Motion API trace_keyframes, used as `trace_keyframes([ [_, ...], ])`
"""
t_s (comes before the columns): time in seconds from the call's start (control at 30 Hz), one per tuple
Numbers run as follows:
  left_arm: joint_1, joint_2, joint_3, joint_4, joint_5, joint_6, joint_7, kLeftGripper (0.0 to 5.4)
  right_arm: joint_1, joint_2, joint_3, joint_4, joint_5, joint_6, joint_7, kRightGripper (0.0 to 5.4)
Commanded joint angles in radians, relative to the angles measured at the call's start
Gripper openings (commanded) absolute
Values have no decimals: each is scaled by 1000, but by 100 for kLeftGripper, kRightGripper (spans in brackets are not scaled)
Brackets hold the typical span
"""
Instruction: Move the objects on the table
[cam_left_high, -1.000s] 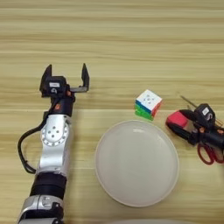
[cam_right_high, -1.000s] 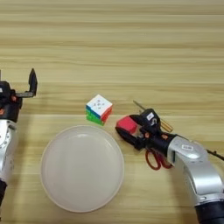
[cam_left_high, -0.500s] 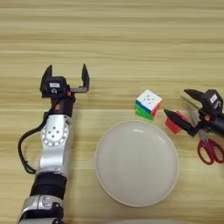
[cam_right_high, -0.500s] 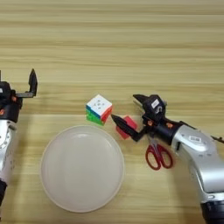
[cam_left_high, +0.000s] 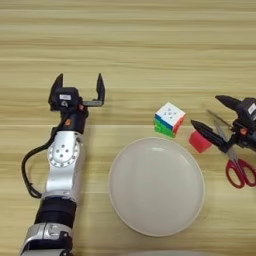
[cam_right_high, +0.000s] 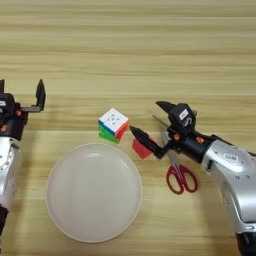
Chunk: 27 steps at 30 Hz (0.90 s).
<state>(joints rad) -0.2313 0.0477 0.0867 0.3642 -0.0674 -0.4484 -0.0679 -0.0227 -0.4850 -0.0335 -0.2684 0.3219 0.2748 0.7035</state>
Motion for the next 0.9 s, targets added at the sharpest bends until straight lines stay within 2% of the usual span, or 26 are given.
trace_keyframes([
  [0.03,-7,13,-28,-11,13,7,-36,540,-14,0,2,-1,2,13,-10,537],
  [0.27,-4,29,-105,-28,22,38,-136,540,-28,10,7,-3,10,15,-13,537],
  [0.53,-9,33,-236,-54,53,99,-276,540,-55,31,4,-16,14,9,-40,537],
  [0.73,1,25,-313,-87,48,146,-359,540,-92,79,-22,-7,13,-31,-109,537],
  [0.9,9,26,-347,-106,47,168,-396,540,-110,119,-30,-2,1,-77,-164,537],
])
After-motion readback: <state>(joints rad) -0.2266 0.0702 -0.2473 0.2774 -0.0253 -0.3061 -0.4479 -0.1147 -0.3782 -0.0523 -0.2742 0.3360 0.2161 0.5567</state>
